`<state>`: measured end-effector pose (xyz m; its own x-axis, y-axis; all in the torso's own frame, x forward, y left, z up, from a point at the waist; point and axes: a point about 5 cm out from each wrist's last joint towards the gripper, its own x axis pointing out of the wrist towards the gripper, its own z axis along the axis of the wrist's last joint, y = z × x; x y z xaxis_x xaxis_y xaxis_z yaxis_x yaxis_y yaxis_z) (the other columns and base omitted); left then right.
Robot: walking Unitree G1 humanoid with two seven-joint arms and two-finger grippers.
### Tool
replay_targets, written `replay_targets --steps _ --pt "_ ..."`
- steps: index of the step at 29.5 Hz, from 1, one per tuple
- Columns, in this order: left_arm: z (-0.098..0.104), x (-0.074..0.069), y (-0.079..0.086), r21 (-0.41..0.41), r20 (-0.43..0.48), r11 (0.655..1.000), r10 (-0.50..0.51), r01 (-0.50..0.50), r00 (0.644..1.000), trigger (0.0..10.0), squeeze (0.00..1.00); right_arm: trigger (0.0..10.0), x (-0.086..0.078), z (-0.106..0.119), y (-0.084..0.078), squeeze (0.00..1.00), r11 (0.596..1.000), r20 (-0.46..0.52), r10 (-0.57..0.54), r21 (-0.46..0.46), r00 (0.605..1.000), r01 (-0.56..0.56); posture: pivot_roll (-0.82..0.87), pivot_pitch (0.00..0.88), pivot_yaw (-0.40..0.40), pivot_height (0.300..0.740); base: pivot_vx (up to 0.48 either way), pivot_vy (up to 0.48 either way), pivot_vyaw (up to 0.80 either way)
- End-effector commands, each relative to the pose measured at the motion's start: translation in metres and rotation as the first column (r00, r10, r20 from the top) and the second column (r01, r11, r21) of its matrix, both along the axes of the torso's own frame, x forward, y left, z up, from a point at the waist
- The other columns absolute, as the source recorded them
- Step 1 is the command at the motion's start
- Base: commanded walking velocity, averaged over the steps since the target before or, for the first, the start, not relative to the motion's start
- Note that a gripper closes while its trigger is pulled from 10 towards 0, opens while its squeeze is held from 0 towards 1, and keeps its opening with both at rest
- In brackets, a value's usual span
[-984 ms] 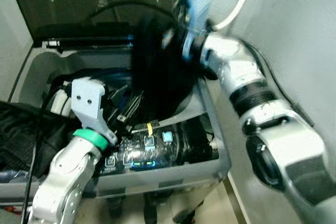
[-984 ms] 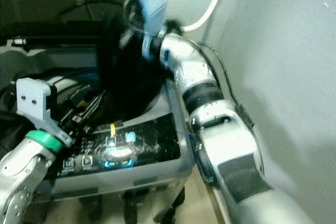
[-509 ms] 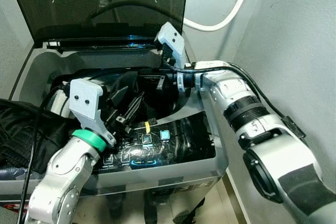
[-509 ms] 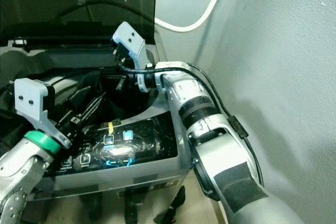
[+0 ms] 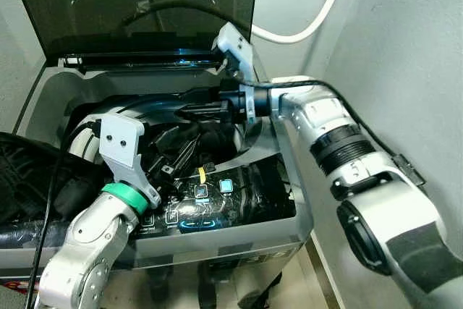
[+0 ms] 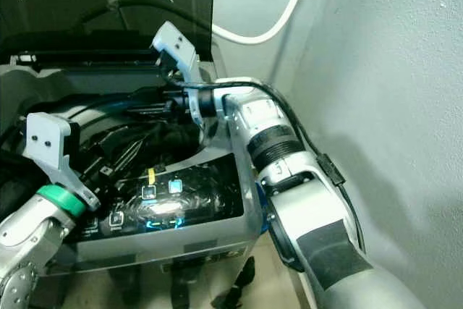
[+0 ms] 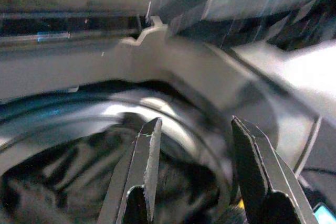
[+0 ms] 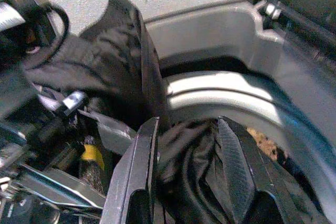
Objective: Clothes washing
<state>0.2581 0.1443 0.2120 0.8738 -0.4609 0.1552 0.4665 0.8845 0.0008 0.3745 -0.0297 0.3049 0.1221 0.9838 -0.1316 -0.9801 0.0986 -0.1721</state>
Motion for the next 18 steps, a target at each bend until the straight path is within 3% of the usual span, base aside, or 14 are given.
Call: replay_targets --steps 1,6,12,15,16,17,18 --pt "-0.008 0.004 0.011 0.073 -0.1 0.993 0.101 -0.094 0.99 10.0 0.0 10.0 0.002 0.012 -0.006 0.0 1.0 0.037 -0.012 -0.002 0.999 0.012 0.17 0.049 -0.018 0.74 0.0 0.0 0.0" --pt "-0.003 0.013 0.033 0.128 -0.137 0.962 0.257 -0.24 0.957 10.0 0.0 10.0 0.007 0.021 -0.014 0.0 0.996 0.053 -0.079 0.035 0.995 0.078 0.17 0.049 -0.018 0.74 0.0 0.0 0.0" --pt "0.006 0.015 0.041 0.132 -0.101 0.954 0.283 -0.27 0.954 10.0 0.0 10.0 0.012 0.03 -0.019 0.0 0.975 0.041 -0.178 0.139 0.983 0.171 0.18 0.047 -0.015 0.74 0.0 0.0 0.0" --pt "0.01 0.013 0.033 0.128 -0.069 0.97 0.218 -0.208 0.973 10.0 0.0 10.0 0.014 0.032 -0.022 0.0 0.961 0.034 -0.219 0.183 0.975 0.209 0.19 0.042 -0.004 0.74 0.0 0.0 0.0" --pt "0.02 0.006 0.018 0.105 -0.011 0.991 0.086 -0.084 0.996 10.0 0.0 10.0 0.015 0.034 -0.025 0.0 0.949 0.04 -0.245 0.213 0.969 0.231 0.19 0.041 0.003 0.74 0.0 0.0 0.0" --pt "0.02 0.006 0.018 0.105 -0.011 0.991 0.086 -0.084 0.996 10.0 0.0 10.0 0.015 0.034 -0.025 0.0 0.949 0.04 -0.245 0.213 0.969 0.231 0.19 0.041 0.003 0.74 0.0 0.0 0.0" --pt "0.03 -0.002 0.004 0.078 0.044 0.996 -0.049 0.045 0.998 10.0 0.0 10.0 0.016 0.035 -0.028 0.0 0.938 0.044 -0.267 0.243 0.963 0.249 0.19 0.041 0.003 0.74 0.0 0.0 0.0"
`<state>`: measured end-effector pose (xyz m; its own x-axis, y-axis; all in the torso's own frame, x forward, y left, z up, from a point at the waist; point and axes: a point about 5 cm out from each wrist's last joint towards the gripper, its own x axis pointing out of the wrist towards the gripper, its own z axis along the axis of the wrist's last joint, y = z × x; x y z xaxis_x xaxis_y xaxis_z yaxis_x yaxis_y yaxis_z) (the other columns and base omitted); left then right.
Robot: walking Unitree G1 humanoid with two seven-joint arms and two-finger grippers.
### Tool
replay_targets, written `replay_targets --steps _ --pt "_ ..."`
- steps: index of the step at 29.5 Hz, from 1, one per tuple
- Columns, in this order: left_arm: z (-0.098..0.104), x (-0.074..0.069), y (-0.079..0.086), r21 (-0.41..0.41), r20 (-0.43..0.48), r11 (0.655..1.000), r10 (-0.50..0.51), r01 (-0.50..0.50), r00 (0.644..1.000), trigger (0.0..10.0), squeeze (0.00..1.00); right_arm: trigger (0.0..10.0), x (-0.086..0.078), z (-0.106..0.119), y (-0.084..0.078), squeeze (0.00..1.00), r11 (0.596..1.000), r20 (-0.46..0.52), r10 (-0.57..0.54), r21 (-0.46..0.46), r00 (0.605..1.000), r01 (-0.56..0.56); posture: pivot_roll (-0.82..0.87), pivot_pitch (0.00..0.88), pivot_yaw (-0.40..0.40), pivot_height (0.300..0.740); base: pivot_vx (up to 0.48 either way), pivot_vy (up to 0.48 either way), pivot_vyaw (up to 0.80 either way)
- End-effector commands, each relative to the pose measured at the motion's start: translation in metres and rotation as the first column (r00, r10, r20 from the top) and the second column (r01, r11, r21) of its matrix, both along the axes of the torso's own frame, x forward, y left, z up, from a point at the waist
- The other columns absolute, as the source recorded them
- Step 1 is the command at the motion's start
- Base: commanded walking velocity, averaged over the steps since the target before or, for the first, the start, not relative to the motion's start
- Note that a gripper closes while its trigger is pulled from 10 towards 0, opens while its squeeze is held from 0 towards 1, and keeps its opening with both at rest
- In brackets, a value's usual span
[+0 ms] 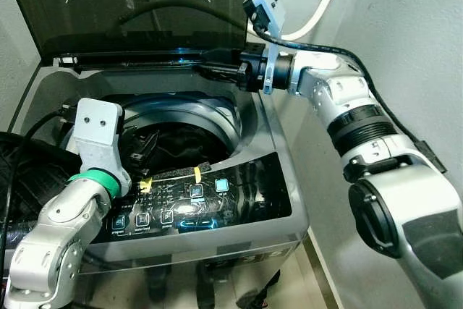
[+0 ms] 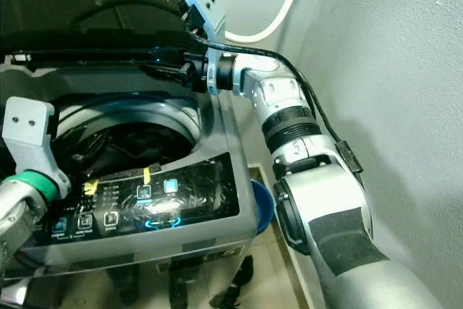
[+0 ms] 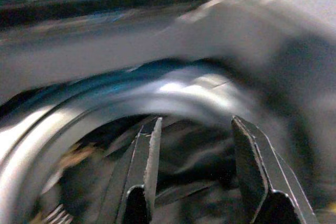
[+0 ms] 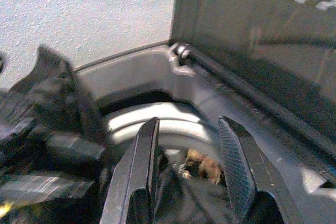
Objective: Clothes washing
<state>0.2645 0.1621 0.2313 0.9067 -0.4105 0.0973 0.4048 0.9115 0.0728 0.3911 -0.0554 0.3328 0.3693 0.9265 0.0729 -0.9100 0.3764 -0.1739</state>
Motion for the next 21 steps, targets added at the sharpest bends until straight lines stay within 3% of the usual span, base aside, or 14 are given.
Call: replay_targets --steps 1,2,4,7,8,9,11,12,13,14,18,19,20,21 --pt "0.01 -0.008 -0.014 -0.008 0.062 0.993 -0.118 0.119 0.991 10.0 0.0 10.0 0.0 0.007 -0.002 0.0 0.999 0.028 -0.011 0.036 1.0 0.01 0.19 0.041 0.003 0.74 0.0 0.0 0.0" --pt "0.019 -0.016 -0.024 -0.043 0.109 0.972 -0.227 0.232 0.968 10.0 0.0 10.0 0.001 0.009 -0.005 0.0 0.997 0.038 -0.034 0.068 0.999 0.032 0.18 0.038 0.016 0.74 0.0 0.0 0.0" --pt "0.027 -0.021 -0.026 -0.038 0.131 0.953 -0.294 0.301 0.947 10.0 0.0 10.0 0.002 0.012 -0.009 0.0 0.993 0.041 -0.056 0.103 0.998 0.051 0.18 0.035 0.021 0.74 0.0 0.0 0.0" --pt "0.03 -0.023 -0.025 -0.032 0.135 0.945 -0.319 0.326 0.938 10.0 0.0 10.0 0.003 0.013 -0.011 0.0 0.99 0.041 -0.068 0.124 0.997 0.062 0.18 0.035 0.021 0.74 0.0 0.0 0.0" --pt "0.03 -0.023 -0.025 -0.032 0.135 0.945 -0.319 0.326 0.938 10.0 0.0 10.0 0.003 0.013 -0.011 0.0 0.99 0.041 -0.068 0.124 0.997 0.062 0.18 0.035 0.021 0.74 0.0 0.0 0.0" --pt "0.031 -0.021 -0.006 0.045 0.1 0.95 -0.312 0.309 0.945 10.0 0.0 10.0 0.003 0.009 -0.017 0.0 0.989 0.027 -0.067 0.137 0.997 0.063 0.19 0.032 0.022 0.74 0.0 0.0 0.0" --pt "0.031 -0.021 -0.006 0.045 0.1 0.95 -0.312 0.309 0.945 10.0 0.0 10.0 0.003 0.009 -0.017 0.0 0.989 0.027 -0.067 0.137 0.997 0.063 0.19 0.032 0.022 0.74 0.0 0.0 0.0" --pt "0.032 -0.021 0.013 0.117 0.057 0.95 -0.296 0.288 0.954 10.0 0.0 10.0 0.003 0.004 -0.021 0.0 0.989 0.012 -0.057 0.139 0.998 0.055 0.19 0.032 0.022 0.74 0.0 0.0 0.0" --pt "0.032 -0.021 0.013 0.117 0.057 0.95 -0.296 0.288 0.954 10.0 0.0 10.0 0.003 0.004 -0.021 0.0 0.989 0.012 -0.057 0.139 0.998 0.055 0.19 0.032 0.022 0.74 0.0 0.0 0.0" --pt "0.03 -0.026 0.027 0.164 0.004 0.943 -0.293 0.288 0.956 10.0 0.0 10.0 0.001 -0.004 -0.023 0.0 0.991 0.003 -0.035 0.129 0.999 0.034 0.19 0.036 0.024 0.74 0.0 0.0 0.0" --pt "0.017 -0.038 0.028 0.186 -0.076 0.93 -0.308 0.317 0.948 10.0 0.0 10.0 -0.001 -0.017 -0.024 0.0 0.992 -0.01 -0.007 0.122 1.0 0.008 0.2 0.04 0.024 0.74 0.0 0.0 0.0" --pt "0.008 -0.036 0.027 0.2 -0.081 0.949 -0.231 0.243 0.97 10.0 0.0 10.0 -0.005 -0.023 -0.023 0.0 0.99 -0.005 0.044 0.137 0.999 -0.043 0.2 0.04 0.024 0.74 0.0 0.0 0.0" --pt "0.008 -0.036 0.027 0.2 -0.081 0.949 -0.231 0.243 0.97 10.0 0.0 10.0 -0.005 -0.023 -0.023 0.0 0.99 -0.005 0.044 0.137 0.999 -0.043 0.2 0.04 0.024 0.74 0.0 0.0 0.0" --pt "0.004 -0.03 0.029 0.216 -0.027 0.968 -0.125 0.128 0.992 10.0 0.0 10.0 -0.012 -0.026 -0.022 0.0 0.979 0.0 0.118 0.168 0.993 -0.116 0.2 0.04 0.024 0.74 0.0 0.0 0.0"
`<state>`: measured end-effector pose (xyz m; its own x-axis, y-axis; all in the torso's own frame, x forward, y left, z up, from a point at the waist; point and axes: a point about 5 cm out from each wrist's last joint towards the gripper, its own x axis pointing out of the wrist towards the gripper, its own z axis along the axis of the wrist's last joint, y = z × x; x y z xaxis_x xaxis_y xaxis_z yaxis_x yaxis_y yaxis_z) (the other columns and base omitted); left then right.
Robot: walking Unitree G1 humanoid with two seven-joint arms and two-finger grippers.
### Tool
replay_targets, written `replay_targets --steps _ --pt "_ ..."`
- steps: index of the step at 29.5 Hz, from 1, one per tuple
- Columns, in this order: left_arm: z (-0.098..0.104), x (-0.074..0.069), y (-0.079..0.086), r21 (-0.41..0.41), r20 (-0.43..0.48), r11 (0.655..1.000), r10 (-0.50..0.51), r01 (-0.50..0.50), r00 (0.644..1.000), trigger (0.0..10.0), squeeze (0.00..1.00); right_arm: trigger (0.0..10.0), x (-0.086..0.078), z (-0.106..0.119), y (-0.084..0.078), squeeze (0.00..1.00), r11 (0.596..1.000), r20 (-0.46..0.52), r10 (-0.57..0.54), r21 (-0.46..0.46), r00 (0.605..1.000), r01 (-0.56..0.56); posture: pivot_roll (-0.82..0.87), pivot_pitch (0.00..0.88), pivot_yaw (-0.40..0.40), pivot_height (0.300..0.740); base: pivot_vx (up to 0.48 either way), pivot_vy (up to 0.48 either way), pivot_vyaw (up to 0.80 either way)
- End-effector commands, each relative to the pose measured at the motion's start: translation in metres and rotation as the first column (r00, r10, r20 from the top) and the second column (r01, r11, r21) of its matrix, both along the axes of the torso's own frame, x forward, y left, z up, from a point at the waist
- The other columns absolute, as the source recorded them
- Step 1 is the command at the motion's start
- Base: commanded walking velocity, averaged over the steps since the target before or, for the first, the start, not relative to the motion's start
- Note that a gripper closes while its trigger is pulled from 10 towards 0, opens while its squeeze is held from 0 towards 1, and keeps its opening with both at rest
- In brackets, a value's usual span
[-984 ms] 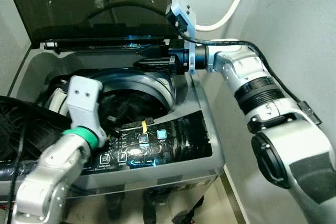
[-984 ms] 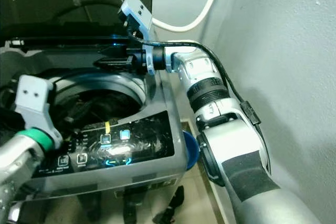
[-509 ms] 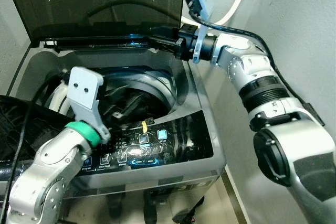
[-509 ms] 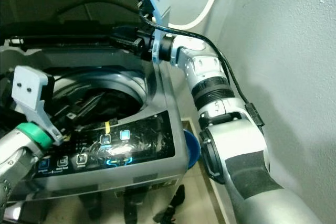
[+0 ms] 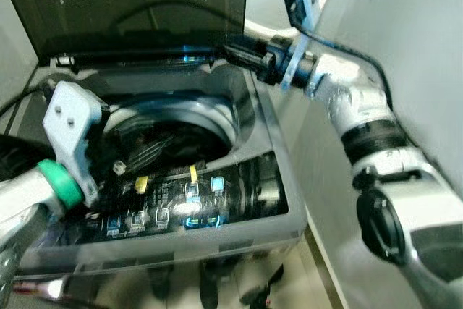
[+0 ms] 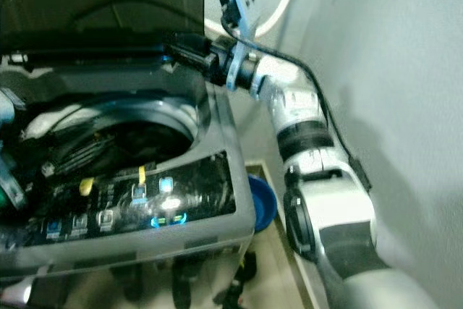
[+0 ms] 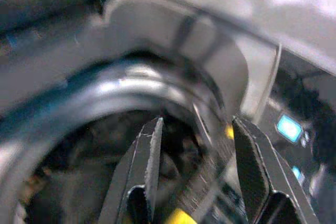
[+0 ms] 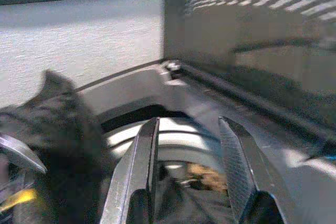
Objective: Clothes washing
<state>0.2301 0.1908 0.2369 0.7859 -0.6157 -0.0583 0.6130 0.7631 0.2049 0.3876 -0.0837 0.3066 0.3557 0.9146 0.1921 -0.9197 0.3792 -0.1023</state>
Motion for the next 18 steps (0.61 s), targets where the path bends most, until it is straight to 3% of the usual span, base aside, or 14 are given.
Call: replay_targets --steps 1,2,3,4,6,7,8,10,11,14,18 --pt "-0.002 0.004 0.0 0.017 0.064 0.995 0.101 -0.102 0.993 10.0 0.0 10.0 -0.008 0.0 0.007 0.0 0.995 0.02 0.098 0.031 0.995 -0.099 0.2 0.04 0.024 0.74 0.0 0.0 0.0" --pt "0.003 0.014 0.005 -0.034 0.135 0.97 0.245 -0.243 0.96 10.0 0.0 10.0 -0.015 -0.004 0.008 0.0 0.984 0.025 0.172 0.044 0.985 -0.173 0.2 0.04 -0.003 0.74 0.0 0.0 0.0" --pt "0.003 0.014 0.005 -0.034 0.135 0.97 0.245 -0.243 0.96 10.0 0.0 10.0 -0.015 -0.004 0.008 0.0 0.984 0.025 0.172 0.044 0.985 -0.173 0.2 0.04 -0.003 0.74 0.0 0.0 0.0" --pt "0.007 0.018 0.007 -0.074 0.154 0.945 0.328 -0.32 0.932 10.0 0.0 10.0 -0.02 -0.008 0.009 0.0 0.977 0.025 0.211 0.038 0.977 -0.212 0.2 0.04 -0.003 0.74 0.0 0.0 0.0" --pt "0.009 0.019 0.01 -0.073 0.142 0.928 0.372 -0.365 0.917 10.0 0.0 10.0 -0.021 -0.013 0.009 0.0 0.976 0.018 0.219 0.019 0.976 -0.219 0.2 0.038 -0.015 0.74 0.0 0.0 0.0" --pt "0.007 0.019 0.014 -0.029 0.105 0.906 0.424 -0.423 0.9 10.0 0.0 10.0 -0.021 -0.018 0.01 0.0 0.978 0.01 0.207 -0.003 0.978 -0.207 0.2 0.038 -0.015 0.74 0.0 0.0 0.0" --pt "0.007 0.019 0.014 -0.029 0.105 0.906 0.424 -0.423 0.9 10.0 0.0 10.0 -0.021 -0.018 0.01 0.0 0.978 0.01 0.207 -0.003 0.978 -0.207 0.2 0.038 -0.015 0.74 0.0 0.0 0.0" --pt "0.0 0.012 0.03 0.039 0.042 0.825 0.563 -0.564 0.825 10.0 0.0 10.0 -0.019 -0.026 0.009 0.0 0.983 -0.01 0.183 -0.024 0.983 -0.183 0.2 0.042 -0.022 0.74 0.0 0.0 0.0" --pt "-0.004 0.003 0.042 0.054 0.034 0.762 0.644 -0.645 0.764 10.0 0.0 10.0 -0.02 -0.029 0.008 0.0 0.984 -0.02 0.178 -0.029 0.984 -0.178 0.2 0.042 -0.022 0.74 0.0 0.0 0.0" --pt "-0.006 -0.003 0.046 0.047 0.043 0.747 0.661 -0.663 0.749 10.0 0.0 10.0 -0.021 -0.029 0.008 0.0 0.983 -0.022 0.179 -0.032 0.984 -0.18 0.2 0.045 -0.024 0.74 0.0 0.0 0.0" --pt "-0.009 -0.023 0.044 -0.037 0.08 0.7 0.714 -0.714 0.696 10.0 0.0 10.0 -0.025 -0.03 0.006 0.0 0.981 -0.026 0.191 -0.035 0.981 -0.192 0.2 0.046 -0.024 0.74 0.0 0.0 0.0"
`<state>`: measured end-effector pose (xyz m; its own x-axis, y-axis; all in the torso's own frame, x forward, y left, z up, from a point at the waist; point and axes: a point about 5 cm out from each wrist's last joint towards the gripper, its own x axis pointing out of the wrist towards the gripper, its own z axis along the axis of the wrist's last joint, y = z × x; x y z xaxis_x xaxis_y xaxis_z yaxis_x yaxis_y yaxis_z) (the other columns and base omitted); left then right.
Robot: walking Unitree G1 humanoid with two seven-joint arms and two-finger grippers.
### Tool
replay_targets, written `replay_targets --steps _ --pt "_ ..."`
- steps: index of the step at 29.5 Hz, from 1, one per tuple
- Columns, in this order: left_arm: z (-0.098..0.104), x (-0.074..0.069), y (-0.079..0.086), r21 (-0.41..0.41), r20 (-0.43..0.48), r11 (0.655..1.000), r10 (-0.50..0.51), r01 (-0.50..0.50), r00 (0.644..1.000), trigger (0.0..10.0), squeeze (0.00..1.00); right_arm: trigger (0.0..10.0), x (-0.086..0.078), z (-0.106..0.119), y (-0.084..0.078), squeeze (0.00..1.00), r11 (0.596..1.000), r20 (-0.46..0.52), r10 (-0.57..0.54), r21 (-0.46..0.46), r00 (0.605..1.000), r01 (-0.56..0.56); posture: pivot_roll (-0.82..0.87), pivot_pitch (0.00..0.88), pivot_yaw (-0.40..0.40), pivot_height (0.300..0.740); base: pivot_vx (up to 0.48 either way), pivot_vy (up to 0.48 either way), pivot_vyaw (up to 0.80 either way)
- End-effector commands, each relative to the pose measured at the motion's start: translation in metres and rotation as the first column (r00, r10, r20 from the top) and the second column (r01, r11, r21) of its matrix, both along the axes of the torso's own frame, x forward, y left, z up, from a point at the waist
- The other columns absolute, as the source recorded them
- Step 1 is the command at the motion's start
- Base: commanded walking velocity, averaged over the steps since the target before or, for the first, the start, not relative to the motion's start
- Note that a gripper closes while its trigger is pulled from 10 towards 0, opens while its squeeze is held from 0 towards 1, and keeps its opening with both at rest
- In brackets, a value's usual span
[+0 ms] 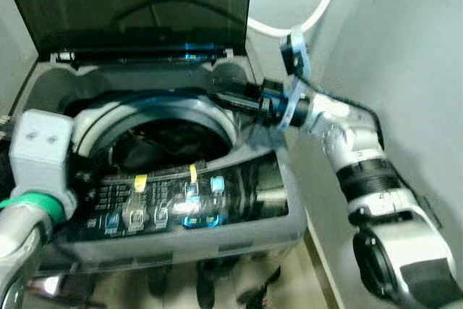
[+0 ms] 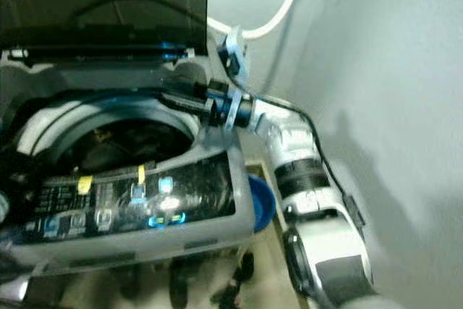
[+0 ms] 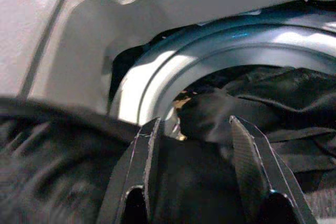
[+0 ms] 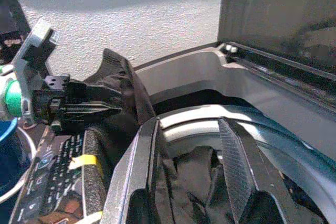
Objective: Clothes washing
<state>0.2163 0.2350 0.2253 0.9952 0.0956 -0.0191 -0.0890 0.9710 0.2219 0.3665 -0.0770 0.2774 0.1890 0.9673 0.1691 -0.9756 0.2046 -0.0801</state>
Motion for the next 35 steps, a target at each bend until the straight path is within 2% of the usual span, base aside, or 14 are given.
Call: replay_targets --steps 1,3,6,7,8,10,13,17,19,22,28,31,35 --pt "0.002 -0.009 -0.001 0.007 0.047 0.999 0.037 -0.037 0.998 10.0 0.0 10.0 -0.003 -0.001 0.0 0.0 1.0 0.007 0.011 -0.021 1.0 -0.011 0.2 0.046 -0.024 0.74 0.0 0.0 0.0" --pt "0.001 -0.02 -0.006 -0.006 0.067 0.999 0.052 -0.052 0.996 10.0 0.0 10.0 -0.005 -0.001 -0.001 0.0 1.0 0.006 0.014 -0.022 1.0 -0.014 0.2 0.046 -0.024 0.74 0.0 0.0 0.0" --pt "0.004 -0.027 -0.01 -0.022 0.11 0.998 0.066 -0.064 0.992 10.0 0.0 10.0 -0.005 -0.001 -0.001 0.0 1.0 0.005 0.016 -0.022 1.0 -0.016 0.21 0.05 -0.023 0.74 0.0 0.0 0.0" --pt "0.015 -0.036 -0.014 -0.04 0.217 0.997 0.075 -0.068 0.973 10.0 0.0 10.0 -0.006 -0.002 -0.001 0.0 1.0 0.004 0.016 -0.021 1.0 -0.016 0.21 0.05 -0.023 0.74 0.0 0.0 0.0" --pt "0.015 -0.036 -0.014 -0.04 0.217 0.997 0.075 -0.068 0.973 10.0 0.0 10.0 -0.006 -0.002 -0.001 0.0 1.0 0.004 0.016 -0.021 1.0 -0.016 0.21 0.05 -0.023 0.74 0.0 0.0 0.0" --pt "0.021 -0.044 -0.021 -0.072 0.299 0.997 0.017 0.005 0.954 10.0 0.0 10.0 -0.006 -0.002 0.0 0.0 1.0 0.002 0.014 -0.021 1.0 -0.014 0.21 0.05 -0.023 0.74 0.0 0.0 0.0" --pt "0.02 -0.049 -0.024 -0.081 0.306 0.996 -0.005 0.032 0.952 10.0 0.0 10.0 -0.006 -0.002 0.0 0.0 1.0 0.002 0.014 -0.02 1.0 -0.014 0.21 0.05 -0.023 0.74 0.0 0.0 0.0" --pt "-0.004 -0.065 -0.023 -0.123 0.204 0.991 0.08 -0.056 0.976 10.0 0.0 10.0 -0.007 -0.001 0.0 0.0 1.0 0.003 0.011 -0.021 1.0 -0.011 0.21 0.048 -0.011 0.74 0.0 0.0 0.0" --pt "-0.004 -0.065 -0.023 -0.123 0.204 0.991 0.08 -0.056 0.976 10.0 0.0 10.0 -0.007 -0.001 0.0 0.0 1.0 0.003 0.011 -0.021 1.0 -0.011 0.21 0.048 -0.011 0.74 0.0 0.0 0.0" --pt "-0.014 -0.069 -0.023 -0.132 0.151 0.987 0.107 -0.087 0.983 10.0 0.0 10.0 -0.007 -0.001 -0.001 0.0 1.0 0.001 0.009 -0.022 1.0 -0.009 0.21 0.048 -0.011 0.74 0.0 0.0 0.0" --pt "-0.015 -0.054 -0.009 -0.095 0.153 0.989 0.123 -0.109 0.981 10.0 0.0 10.0 -0.007 -0.002 0.001 0.0 0.999 0.001 0.012 -0.03 1.0 -0.012 0.21 0.046 -0.023 0.74 0.0 0.0 0.0" --pt "-0.017 -0.045 0.008 -0.064 0.15 0.985 0.17 -0.162 0.974 10.0 0.0 10.0 -0.007 -0.001 0.002 0.0 0.999 0.003 0.009 -0.032 1.0 -0.009 0.21 0.046 -0.023 0.74 0.0 0.0 0.0" --pt "-0.019 -0.04 0.013 -0.053 0.135 0.98 0.2 -0.194 0.97 10.0 0.0 10.0 -0.007 -0.001 0.002 0.0 0.999 0.003 0.006 -0.033 1.0 -0.006 0.21 0.041 -0.025 0.74 0.0 0.0 0.0"
